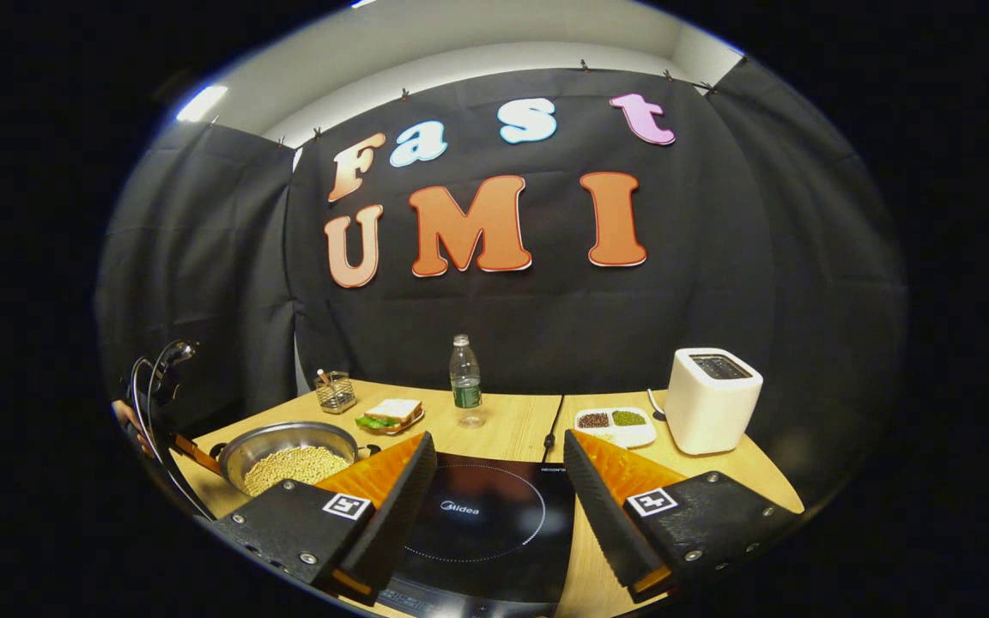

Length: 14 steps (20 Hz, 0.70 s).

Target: First push the handle of the pot to place it horizontally, then grasp the pot with both hands and set it on the induction cooktop.

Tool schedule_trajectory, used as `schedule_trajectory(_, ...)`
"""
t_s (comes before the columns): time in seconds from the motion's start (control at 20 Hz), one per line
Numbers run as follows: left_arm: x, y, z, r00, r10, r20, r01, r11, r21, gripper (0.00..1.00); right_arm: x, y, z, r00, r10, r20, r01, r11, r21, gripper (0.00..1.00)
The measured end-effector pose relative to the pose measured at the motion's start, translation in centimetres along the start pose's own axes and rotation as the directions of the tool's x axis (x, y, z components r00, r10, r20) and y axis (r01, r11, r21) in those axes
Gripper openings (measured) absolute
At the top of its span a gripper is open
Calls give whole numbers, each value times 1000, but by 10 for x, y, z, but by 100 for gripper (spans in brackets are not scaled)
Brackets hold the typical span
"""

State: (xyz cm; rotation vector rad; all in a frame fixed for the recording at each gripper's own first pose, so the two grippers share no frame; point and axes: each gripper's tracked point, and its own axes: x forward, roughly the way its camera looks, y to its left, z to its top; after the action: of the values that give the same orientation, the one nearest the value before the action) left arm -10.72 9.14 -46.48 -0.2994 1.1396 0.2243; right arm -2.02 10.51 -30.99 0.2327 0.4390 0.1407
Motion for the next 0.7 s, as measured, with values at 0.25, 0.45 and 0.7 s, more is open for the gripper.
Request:
schedule_trajectory(0.25,13,15,22,998,38,40,-38,999,13,1,16,34,-23,991,89,-96,-84,995,58,93)
schedule_trajectory(0.45,16,24,34,996,46,70,-48,998,33,1,31,75,-42,966,173,-195,-147,979,139,92)
schedule_trajectory(0.7,24,33,54,991,60,120,-73,992,103,0,46,117,-61,931,227,-287,-190,970,149,88)
